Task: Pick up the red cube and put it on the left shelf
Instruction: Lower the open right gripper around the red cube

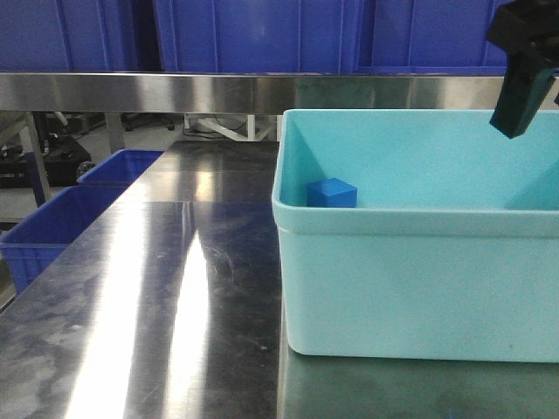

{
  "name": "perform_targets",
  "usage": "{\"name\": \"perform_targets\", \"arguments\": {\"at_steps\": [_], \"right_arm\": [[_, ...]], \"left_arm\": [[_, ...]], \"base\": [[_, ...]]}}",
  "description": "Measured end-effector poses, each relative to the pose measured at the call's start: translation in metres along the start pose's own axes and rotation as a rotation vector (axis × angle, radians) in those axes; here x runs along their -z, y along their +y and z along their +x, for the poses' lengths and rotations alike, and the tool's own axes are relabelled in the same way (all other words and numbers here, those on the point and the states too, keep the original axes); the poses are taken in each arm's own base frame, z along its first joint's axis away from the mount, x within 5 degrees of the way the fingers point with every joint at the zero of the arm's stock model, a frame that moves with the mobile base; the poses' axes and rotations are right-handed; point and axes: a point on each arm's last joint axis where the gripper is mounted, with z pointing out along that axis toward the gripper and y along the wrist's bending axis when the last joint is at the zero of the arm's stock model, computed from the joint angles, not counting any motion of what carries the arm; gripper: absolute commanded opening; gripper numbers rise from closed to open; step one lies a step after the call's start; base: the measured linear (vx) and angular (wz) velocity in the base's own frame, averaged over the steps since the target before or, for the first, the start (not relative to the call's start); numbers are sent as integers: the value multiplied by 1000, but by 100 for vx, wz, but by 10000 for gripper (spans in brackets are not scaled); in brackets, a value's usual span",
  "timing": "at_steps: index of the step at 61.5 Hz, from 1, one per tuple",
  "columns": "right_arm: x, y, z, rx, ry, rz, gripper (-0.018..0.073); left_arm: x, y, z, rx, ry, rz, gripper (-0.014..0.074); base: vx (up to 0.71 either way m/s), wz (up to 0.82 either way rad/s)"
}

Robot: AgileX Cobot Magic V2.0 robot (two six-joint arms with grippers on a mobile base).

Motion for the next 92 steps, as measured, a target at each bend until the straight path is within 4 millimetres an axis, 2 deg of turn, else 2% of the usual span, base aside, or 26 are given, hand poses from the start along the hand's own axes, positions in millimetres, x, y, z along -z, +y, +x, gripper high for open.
{"name": "perform_targets", "arguments": {"at_steps": [6, 28, 61, 92], "right_arm": [[-1, 2, 0, 17, 1, -17, 618], [-14, 13, 1, 116, 66, -67, 616], [-41, 18, 10, 132, 190, -87, 616], [-54, 21, 21, 135, 203, -91, 616]], "left_arm": [[0, 0, 0, 0, 0, 0, 106], [0, 0, 0, 0, 0, 0, 106], [0, 0, 0, 0, 0, 0, 106], [0, 0, 0, 0, 0, 0, 106]], "base": [[0, 0], [0, 0], [0, 0], [0, 0]]}}
